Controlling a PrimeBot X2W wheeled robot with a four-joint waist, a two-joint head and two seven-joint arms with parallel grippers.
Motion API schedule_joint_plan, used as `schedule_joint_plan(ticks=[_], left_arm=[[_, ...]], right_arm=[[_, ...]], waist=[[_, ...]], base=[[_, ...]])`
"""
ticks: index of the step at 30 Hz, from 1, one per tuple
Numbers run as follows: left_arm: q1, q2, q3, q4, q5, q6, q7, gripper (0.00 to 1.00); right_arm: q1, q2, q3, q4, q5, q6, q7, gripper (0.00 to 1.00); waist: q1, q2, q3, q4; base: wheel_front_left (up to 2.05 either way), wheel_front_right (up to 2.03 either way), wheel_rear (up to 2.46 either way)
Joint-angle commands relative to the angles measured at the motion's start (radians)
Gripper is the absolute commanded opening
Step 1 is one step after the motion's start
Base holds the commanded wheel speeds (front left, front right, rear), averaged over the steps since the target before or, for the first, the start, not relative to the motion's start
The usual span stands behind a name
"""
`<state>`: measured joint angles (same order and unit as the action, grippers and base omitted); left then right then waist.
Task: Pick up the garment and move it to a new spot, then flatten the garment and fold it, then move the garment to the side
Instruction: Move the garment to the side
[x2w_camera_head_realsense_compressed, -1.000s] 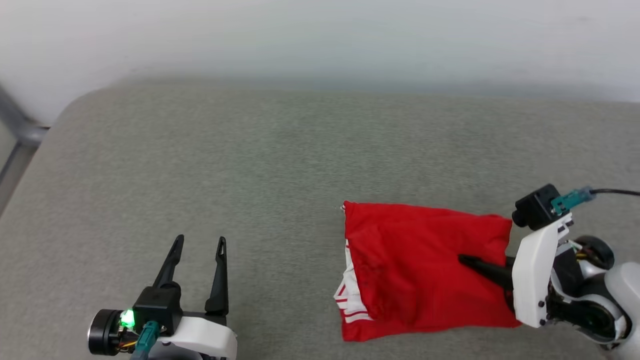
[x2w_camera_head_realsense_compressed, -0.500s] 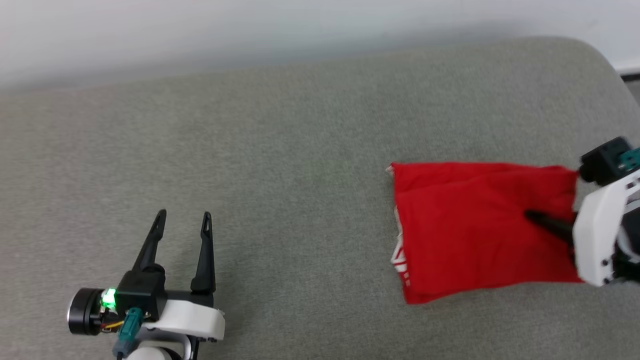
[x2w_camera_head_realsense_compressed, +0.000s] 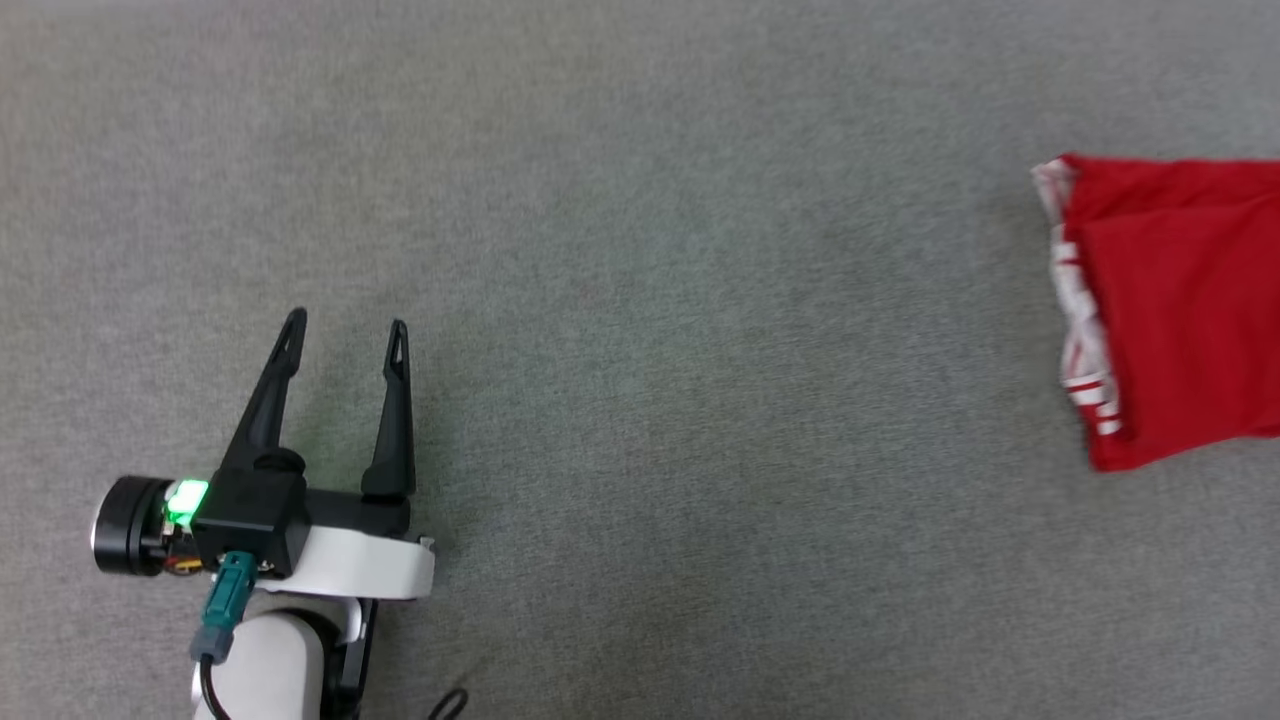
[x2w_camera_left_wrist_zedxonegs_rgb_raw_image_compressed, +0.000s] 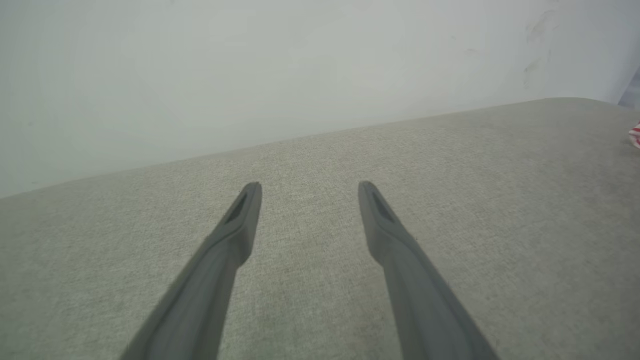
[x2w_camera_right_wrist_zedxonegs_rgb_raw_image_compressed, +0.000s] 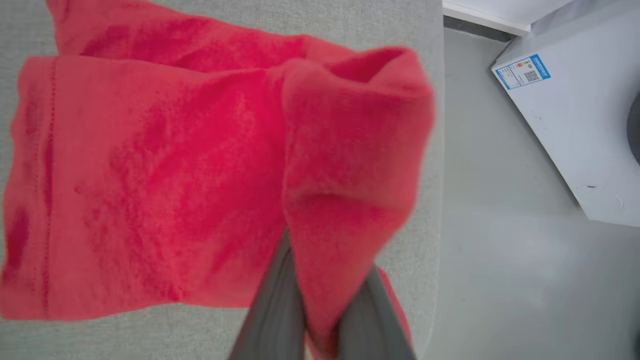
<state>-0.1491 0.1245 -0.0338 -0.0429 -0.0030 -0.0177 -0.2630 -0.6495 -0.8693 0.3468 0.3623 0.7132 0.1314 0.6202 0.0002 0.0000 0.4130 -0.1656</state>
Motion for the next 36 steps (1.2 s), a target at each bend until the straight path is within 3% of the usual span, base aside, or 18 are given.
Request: schedule_joint_plan(ticks=[1,5,16,17,22,27,33,36], left_arm=[[-0.025,0.008,-0.006,-0.011,0.005,-0.005,-0.002,1.00],[-0.048,0.012,-0.011,-0.030,0.007,-0.005,-0.002,1.00],[-0.068,0.024,-0.022,-0.049,0.007,0.003,-0.002,1.00],[-0.059,0.022,-0.025,-0.040,0.004,0.007,-0.002,1.00],[-0.035,0.011,-0.032,-0.027,-0.001,0.018,-0.002,1.00],[0.010,0.002,-0.032,-0.014,-0.010,0.030,-0.002,1.00],[0.083,-0.010,-0.018,-0.001,-0.023,0.052,-0.002,1.00],[0.113,-0.016,-0.018,0.006,-0.025,0.058,-0.002,1.00]], right_arm=[[-0.031,-0.002,-0.027,0.038,-0.026,-0.002,-0.007,0.00],[-0.072,-0.015,-0.078,0.119,-0.110,-0.002,-0.022,0.00],[-0.122,0.032,-0.237,0.289,-0.219,-0.002,-0.059,0.00],[-0.139,0.052,-0.274,0.311,-0.243,-0.002,-0.101,1.00],[-0.118,0.071,-0.290,0.328,-0.299,-0.002,-0.179,1.00],[-0.092,0.079,-0.270,0.259,-0.345,-0.002,-0.322,1.00],[-0.069,0.151,-0.292,0.157,-0.416,-0.002,-0.524,1.00],[-0.038,0.218,-0.322,0.111,-0.462,-0.001,-0.623,1.00]], waist=[[-0.0002,0.0000,0.052,0.024],[-0.0002,0.0000,0.091,0.040],[-0.0002,0.0000,0.131,0.052],[-0.0002,0.0000,0.108,0.049],[-0.0002,0.0000,0.035,0.053],[-0.0002,0.0000,-0.049,0.059],[-0.0002,0.0000,-0.154,0.071],[-0.0002,0.0000,-0.204,0.091]], base=[[0.00,0.00,0.00],[0.00,0.00,0.00],[0.00,0.00,0.00],[0.00,0.00,0.00],[0.00,0.00,0.00],[0.00,0.00,0.00],[0.00,0.00,0.00],[0.00,0.00,0.00]])
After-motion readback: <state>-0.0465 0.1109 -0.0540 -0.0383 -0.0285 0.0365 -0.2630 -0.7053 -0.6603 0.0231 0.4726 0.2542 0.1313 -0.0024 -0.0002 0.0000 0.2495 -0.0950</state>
